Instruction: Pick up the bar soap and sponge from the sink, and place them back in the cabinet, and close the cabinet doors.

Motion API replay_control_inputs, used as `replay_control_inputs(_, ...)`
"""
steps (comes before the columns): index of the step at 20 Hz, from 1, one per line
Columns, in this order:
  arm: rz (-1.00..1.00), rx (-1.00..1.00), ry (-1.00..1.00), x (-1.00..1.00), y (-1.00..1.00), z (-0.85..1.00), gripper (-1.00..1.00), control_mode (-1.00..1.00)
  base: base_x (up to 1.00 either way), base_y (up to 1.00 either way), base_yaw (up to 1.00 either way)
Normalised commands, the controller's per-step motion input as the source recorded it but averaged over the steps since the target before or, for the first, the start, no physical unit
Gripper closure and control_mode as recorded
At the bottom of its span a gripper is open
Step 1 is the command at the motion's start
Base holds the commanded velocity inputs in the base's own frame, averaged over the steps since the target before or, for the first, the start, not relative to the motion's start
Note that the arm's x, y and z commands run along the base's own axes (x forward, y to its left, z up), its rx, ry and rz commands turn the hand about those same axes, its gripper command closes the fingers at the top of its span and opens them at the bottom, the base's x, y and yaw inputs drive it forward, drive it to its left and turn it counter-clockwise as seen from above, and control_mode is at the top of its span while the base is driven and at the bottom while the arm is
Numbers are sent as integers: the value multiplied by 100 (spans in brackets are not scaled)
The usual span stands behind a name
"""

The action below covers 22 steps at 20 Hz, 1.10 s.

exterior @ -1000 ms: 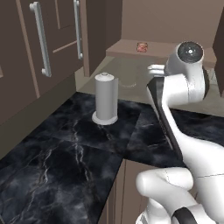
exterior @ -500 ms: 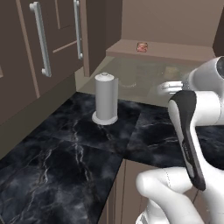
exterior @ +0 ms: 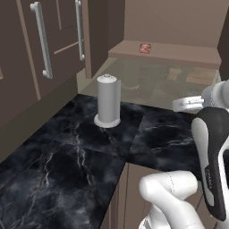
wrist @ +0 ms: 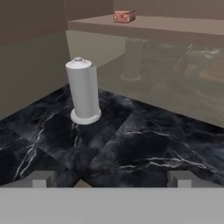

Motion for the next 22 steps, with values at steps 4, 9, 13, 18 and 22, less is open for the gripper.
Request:
replay_control_inputs(4,0,0,0,-52,4,0,-100,-100,0,0,0)
replay_control_inputs(9,0,0,0,-40,0,0,-100,-100,0,0,0)
replay_control_inputs(13,0,0,0,-43,0,0,-100,-100,0,0,0)
replay_control_inputs(18,0,0,0,-9,0,0,-100,100,-47,-6,0)
replay_control_inputs(22,0,0,0,0,0,0,-100,100,-84,-36,-2)
